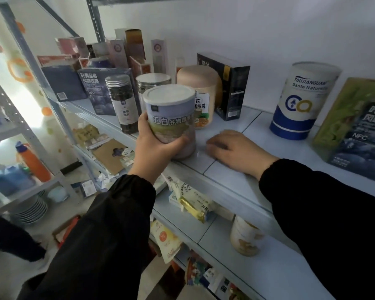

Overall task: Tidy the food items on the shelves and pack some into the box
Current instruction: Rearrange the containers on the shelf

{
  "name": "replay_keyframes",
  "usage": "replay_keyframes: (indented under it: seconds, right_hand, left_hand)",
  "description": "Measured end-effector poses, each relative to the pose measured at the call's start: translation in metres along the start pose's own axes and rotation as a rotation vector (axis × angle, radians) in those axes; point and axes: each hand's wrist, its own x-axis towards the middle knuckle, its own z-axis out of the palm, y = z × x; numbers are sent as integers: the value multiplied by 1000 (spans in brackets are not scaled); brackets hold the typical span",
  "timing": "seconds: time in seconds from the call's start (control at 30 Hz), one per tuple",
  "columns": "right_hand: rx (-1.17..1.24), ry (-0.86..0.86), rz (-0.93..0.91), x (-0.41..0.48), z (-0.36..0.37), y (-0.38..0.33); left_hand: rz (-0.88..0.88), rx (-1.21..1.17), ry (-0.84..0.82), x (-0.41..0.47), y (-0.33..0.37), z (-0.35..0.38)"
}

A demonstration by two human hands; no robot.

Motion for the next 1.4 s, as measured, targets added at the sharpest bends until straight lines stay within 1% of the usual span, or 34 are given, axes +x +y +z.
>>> replay_keyframes:
  seconds: [0.03, 0.07, 0.1, 0.13, 0.17, 0.2, 0.23, 0.33, 0.43, 0.53, 0.63, 0.77, 1.0, 1.03, 1.17, 1.3, 1.4]
  right_hand:
    - [187, 68, 33, -2, -2, 0]
    - [438, 112, 85, -6, -6, -2]
    - [738, 119, 122, -8, -8, -4]
    - [1033, 88, 131, -10, -9, -3]
    - [1277, 66, 120, -12, -8, -3]
    - [1440, 71, 108, -16, -9, -6]
    - [1523, 79, 87, -21, -9, -9]
    - [1551, 183, 85, -29, -13, -10]
    - [1594, 275, 106, -32, -22, -2]
    - [1584, 351, 146, -30, -26, 4]
    - [1571, 349, 157, -28, -25, 10]
    - [1523, 344, 152, -24, -25, 12]
    - [1525, 329, 198, -23, -21, 16]
    - [1524, 337, 200, -23, -21, 17]
    - [1520, 352, 195, -21, -23, 18]
    - [1517, 378, 194, -21, -24, 15]
    - [1524, 376, 193, -22, -24, 14]
  left_hand:
    - [4, -61, -57, -3, 4, 2]
    - [-8, -138, -118, -7, 12, 7]
    - [-37, -226, -181, -9, 17, 13]
    - [-72, -302, -242, -11, 22, 21]
    - [-103, -353, -292, -13, 24, 29]
    - [-120, -373, -332, -15, 26, 38]
    - [-131, -378, -356, -15, 27, 48]
    - [-158, -390, -397, -12, 29, 77]
    - [-192, -411, -376, 0, 28, 104]
    - [-306, -520, -352, 13, 17, 119]
    - [-389, -608, -373, 21, 4, 123]
    - [-403, -622, -289, 26, -1, 122]
    - [-331, -590, -347, 19, 3, 118]
    - [-335, -598, -358, 20, 3, 118]
    - [-445, -676, -366, 26, 3, 120]
    - [-462, -755, -454, 24, 3, 121]
    - [-391, -755, -507, 20, 3, 119]
